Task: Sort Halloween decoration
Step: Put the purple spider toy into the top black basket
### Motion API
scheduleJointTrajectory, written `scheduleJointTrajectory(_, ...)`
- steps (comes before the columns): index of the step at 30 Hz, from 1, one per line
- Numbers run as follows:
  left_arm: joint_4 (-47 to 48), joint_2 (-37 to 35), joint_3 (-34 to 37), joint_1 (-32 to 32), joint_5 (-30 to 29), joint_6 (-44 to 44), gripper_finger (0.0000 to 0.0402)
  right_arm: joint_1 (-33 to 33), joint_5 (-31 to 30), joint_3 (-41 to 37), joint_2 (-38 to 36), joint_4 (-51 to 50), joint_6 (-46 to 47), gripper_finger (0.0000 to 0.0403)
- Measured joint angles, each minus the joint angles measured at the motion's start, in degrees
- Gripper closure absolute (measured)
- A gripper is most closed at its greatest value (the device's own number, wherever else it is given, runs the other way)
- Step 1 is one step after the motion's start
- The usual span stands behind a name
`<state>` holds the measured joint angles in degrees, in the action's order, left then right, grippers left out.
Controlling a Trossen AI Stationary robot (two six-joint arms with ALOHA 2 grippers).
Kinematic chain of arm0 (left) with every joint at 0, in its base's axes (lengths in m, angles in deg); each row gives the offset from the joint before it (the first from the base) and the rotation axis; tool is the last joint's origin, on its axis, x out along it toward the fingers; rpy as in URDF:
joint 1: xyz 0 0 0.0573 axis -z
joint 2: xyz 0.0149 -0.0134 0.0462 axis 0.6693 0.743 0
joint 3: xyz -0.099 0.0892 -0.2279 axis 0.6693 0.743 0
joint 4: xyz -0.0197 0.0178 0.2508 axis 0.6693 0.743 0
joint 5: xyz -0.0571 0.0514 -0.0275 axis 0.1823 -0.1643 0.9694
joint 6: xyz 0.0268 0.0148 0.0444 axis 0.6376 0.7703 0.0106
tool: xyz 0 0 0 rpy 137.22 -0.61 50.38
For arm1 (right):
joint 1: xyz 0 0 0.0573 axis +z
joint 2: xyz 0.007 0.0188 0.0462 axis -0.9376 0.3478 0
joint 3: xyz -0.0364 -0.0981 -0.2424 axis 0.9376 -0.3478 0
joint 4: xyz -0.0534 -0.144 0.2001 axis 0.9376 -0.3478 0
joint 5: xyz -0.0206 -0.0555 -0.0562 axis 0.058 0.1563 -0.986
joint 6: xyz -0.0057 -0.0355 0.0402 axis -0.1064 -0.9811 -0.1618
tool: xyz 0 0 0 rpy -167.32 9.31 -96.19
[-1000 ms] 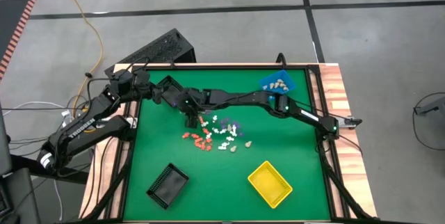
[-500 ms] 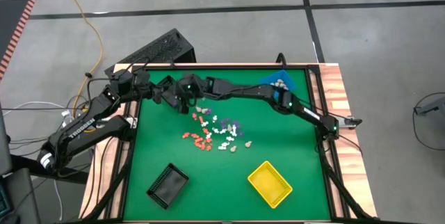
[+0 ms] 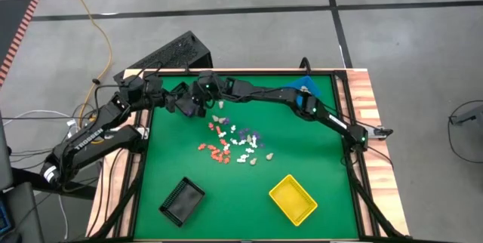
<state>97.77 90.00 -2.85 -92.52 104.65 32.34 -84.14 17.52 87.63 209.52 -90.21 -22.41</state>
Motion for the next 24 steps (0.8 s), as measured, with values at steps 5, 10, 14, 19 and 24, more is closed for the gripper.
scheduleJointTrajectory(5,0.0,0.0,0.0,0.0,0.2,0.0,0.0401,-0.5,-0.5,0.0,-0.1,-3.5,0.2,0.0245)
scheduleJointTrajectory(10,0.0,-0.8,0.0,0.0,0.4,0.1,0.0401,-1.3,-0.4,-0.1,-4.9,-18.5,-1.2,0.0235)
scheduleJointTrajectory(14,0.1,-1.6,0.0,0.0,0.5,0.3,0.0401,-3.2,2.6,0.2,-8.3,-32.1,-1.0,0.024)
scheduleJointTrajectory(19,0.3,-3.8,0.0,0.0,0.9,0.1,0.0401,-5.6,9.2,-0.1,-11.9,-46.3,-0.3,0.0252)
scheduleJointTrajectory(24,0.4,-6.5,0.0,0.0,1.0,0.0,0.0401,-6.7,10.1,0.1,-17.8,-58.5,-3.1,0.0267)
